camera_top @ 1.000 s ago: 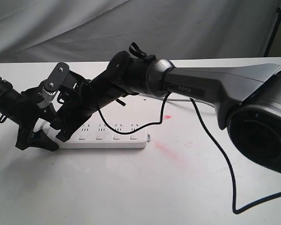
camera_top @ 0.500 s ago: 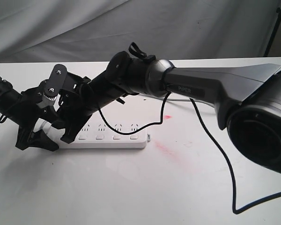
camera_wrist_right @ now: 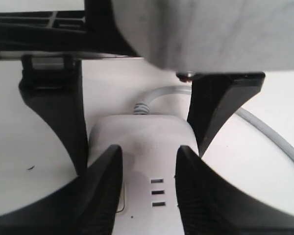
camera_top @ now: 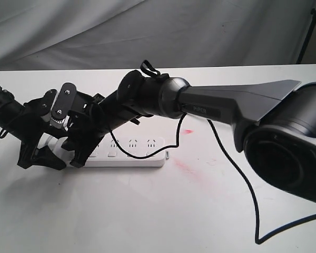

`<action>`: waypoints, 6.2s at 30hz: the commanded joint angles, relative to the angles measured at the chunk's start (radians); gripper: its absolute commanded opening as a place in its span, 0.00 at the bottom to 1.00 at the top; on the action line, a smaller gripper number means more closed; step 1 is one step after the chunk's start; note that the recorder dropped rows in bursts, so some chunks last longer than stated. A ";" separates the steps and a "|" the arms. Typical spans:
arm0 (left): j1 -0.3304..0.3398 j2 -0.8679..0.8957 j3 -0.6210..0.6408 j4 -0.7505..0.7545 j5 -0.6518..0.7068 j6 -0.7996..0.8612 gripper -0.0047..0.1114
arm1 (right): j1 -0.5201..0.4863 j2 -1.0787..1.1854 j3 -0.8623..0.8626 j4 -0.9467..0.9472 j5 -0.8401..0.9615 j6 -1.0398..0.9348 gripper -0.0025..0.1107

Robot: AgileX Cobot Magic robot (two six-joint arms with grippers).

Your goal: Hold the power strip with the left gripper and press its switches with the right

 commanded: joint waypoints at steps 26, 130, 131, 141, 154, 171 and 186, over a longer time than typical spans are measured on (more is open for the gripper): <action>-0.002 0.000 -0.003 0.007 -0.007 -0.008 0.60 | 0.013 0.002 -0.004 -0.092 -0.003 -0.058 0.33; -0.002 0.000 -0.003 0.007 -0.007 -0.008 0.60 | -0.047 -0.097 0.111 -0.209 0.069 0.013 0.33; -0.002 0.000 -0.003 0.007 -0.007 -0.008 0.60 | -0.047 -0.097 0.111 -0.204 0.065 0.013 0.33; -0.002 0.000 -0.003 0.007 -0.007 -0.008 0.60 | -0.044 -0.097 0.111 -0.187 0.030 0.004 0.33; -0.002 0.000 -0.003 0.007 -0.007 -0.008 0.60 | -0.031 -0.084 0.116 -0.197 0.002 -0.008 0.33; -0.002 0.000 -0.003 0.007 -0.007 -0.008 0.60 | -0.031 -0.084 0.116 -0.200 0.024 -0.010 0.33; -0.002 0.000 -0.003 0.007 -0.007 -0.008 0.60 | -0.025 -0.063 0.116 -0.217 0.023 -0.010 0.33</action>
